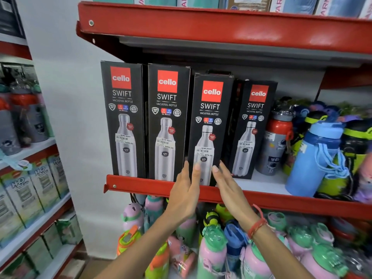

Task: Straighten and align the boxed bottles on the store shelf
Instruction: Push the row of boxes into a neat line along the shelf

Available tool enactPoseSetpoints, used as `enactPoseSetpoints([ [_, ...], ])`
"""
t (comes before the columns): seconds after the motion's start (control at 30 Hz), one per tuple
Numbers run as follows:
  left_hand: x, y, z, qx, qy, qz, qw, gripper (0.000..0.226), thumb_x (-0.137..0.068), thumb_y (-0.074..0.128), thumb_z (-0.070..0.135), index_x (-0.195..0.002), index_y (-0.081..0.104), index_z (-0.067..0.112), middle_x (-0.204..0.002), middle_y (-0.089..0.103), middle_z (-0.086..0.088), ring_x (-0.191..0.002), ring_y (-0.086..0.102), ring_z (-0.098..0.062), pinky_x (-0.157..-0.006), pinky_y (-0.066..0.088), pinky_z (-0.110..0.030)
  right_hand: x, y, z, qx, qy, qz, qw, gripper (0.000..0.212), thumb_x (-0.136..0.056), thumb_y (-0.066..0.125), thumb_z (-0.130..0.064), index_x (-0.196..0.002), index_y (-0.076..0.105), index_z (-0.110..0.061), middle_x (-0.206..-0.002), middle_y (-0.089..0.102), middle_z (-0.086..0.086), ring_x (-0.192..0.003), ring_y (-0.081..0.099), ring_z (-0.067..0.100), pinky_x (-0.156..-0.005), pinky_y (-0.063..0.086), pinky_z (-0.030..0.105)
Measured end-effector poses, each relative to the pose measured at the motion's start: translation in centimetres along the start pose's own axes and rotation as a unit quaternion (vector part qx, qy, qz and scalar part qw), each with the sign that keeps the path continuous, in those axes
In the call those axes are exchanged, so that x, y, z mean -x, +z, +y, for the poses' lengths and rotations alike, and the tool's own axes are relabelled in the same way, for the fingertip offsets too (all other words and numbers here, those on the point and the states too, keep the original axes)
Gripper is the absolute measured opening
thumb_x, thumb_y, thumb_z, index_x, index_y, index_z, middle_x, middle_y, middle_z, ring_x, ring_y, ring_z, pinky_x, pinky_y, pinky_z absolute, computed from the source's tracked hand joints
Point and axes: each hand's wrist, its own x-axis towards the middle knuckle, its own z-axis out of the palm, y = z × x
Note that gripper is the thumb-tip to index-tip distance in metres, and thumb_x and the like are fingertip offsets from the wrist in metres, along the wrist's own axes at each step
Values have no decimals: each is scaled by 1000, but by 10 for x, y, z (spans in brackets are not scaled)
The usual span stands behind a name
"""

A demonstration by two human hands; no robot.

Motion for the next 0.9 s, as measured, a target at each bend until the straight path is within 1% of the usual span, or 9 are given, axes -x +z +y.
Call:
enactPoseSetpoints([
  [0.1,4,9,1,-66,39,74,994,75,-92,23,63,-151,21,17,-155,30,-3,-142,29,-17,-110,22,-27,-4,-6,9,-15,-5,8,1000,86,-70,36,-85,-144,30,-41,-152,35,-13,-137,40,14,-116,27,43],
  [0.2,3,19,9,-86,150,161,972,59,-95,29,53,-142,35,17,-137,41,-1,-127,39,-11,-102,26,-19,-9,-18,18,-18,-10,40,999,71,-75,38,-81,-133,47,-41,-141,52,-10,-129,49,11,-113,33,41],
  [0.23,1,23,13,-65,173,153,971,53,-96,32,48,-139,39,18,-133,44,0,-124,42,-9,-103,30,-20,-11,-24,20,-24,-11,62,998,65,-77,39,-76,-129,51,-39,-136,56,-8,-126,52,12,-111,35,39],
  [0.3,-6,37,21,-12,184,72,980,47,-98,37,42,-137,43,18,-132,50,1,-122,47,-7,-105,38,-28,-16,-36,22,-31,-13,122,992,53,-86,41,-63,-126,53,-32,-129,60,-4,-122,55,16,-104,39,34],
  [0.37,-13,55,28,21,160,-26,986,50,-98,36,43,-142,38,18,-142,46,-1,-131,45,-10,-110,36,-34,-24,-47,26,-27,-8,174,984,47,-93,43,-48,-133,48,-23,-132,57,2,-122,53,20,-99,39,35],
  [0.43,-22,74,32,35,113,-81,990,60,-98,32,48,-150,23,18,-157,29,-1,-144,28,-13,-118,23,-35,-35,-55,31,-18,4,190,982,55,-94,43,-48,-142,35,-22,-143,48,8,-128,48,25,-105,37,41],
  [0.57,-44,99,38,68,19,-87,994,74,-95,21,59,-153,1,17,-164,3,-1,-150,2,-14,-120,5,-34,-55,-65,36,-25,43,177,983,74,-93,38,-56,-152,9,-23,-160,21,6,-144,25,24,-116,23,44],
  [0.7,-65,107,43,109,-38,-72,991,79,-89,12,69,-154,7,23,-164,8,1,-150,7,-13,-121,7,-36,-66,-71,35,-41,51,151,986,71,-94,32,-55,-152,5,-23,-160,15,-1,-146,19,20,-114,19,36],
  [0.9,-59,105,42,147,-43,-97,983,71,-90,9,68,-151,12,32,-162,15,7,-148,13,-11,-121,8,-35,-54,-77,34,-14,44,131,990,69,-93,30,-59,-151,12,-28,-158,24,-1,-144,26,23,-113,22,38],
])
